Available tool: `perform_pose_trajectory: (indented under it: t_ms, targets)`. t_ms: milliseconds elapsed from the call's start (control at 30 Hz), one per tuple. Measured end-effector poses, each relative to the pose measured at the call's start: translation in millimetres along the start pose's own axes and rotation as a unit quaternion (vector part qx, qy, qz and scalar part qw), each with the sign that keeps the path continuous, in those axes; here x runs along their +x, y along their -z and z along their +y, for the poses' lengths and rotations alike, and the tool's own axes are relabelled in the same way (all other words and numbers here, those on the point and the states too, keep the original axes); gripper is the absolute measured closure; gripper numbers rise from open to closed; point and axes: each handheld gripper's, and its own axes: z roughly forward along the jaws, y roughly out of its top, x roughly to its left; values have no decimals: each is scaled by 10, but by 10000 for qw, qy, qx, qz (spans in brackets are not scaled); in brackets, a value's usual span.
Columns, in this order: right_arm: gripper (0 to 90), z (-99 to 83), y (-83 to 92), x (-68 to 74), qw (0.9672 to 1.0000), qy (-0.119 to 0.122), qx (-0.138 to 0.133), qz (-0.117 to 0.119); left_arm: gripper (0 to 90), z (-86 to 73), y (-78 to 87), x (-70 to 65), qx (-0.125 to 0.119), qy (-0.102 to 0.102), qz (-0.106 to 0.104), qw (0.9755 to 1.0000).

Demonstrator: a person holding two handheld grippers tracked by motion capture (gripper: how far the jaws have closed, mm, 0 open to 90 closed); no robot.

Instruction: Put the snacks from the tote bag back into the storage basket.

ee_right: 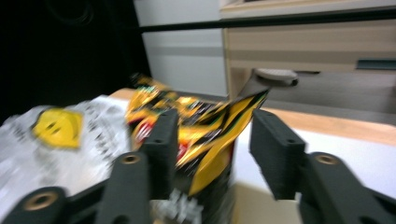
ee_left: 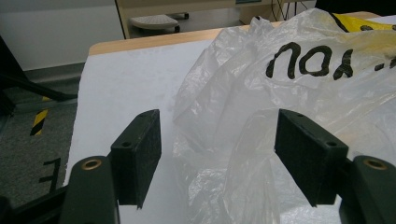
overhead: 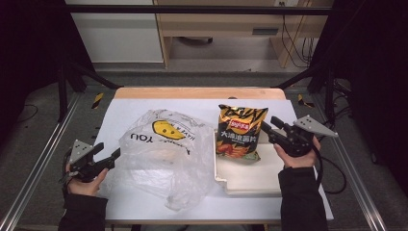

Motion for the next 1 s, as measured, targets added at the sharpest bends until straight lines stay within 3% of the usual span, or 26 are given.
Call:
perform_pose_trajectory:
  t_ms: [233, 433, 533, 667, 833, 1000]
  targets:
    - [785, -266, 106, 100, 9992, 122, 357, 124, 315, 0, 13, 9, -24, 17, 6, 10000]
    - [889, -556, 106, 148, 9963, 193, 818, 163, 315, 1, 15, 6, -27, 24, 4, 10000]
    - [900, -677, 37, 151, 9942, 129, 1055, 180, 316, 3, 19, 9, -46, 36, -4, 10000]
    - [900, -801, -80, 200, 9901, 218, 1376, 156, 318, 3, 21, 11, -56, 43, -10, 10000]
    - [900, -885, -192, 226, 9868, 207, 1602, 113, 318, 3, 12, 6, -39, 25, -18, 10000]
    - [900, -927, -256, 165, 9839, 256, 1766, -76, 318, 1, 9, 14, -28, 46, -12, 10000]
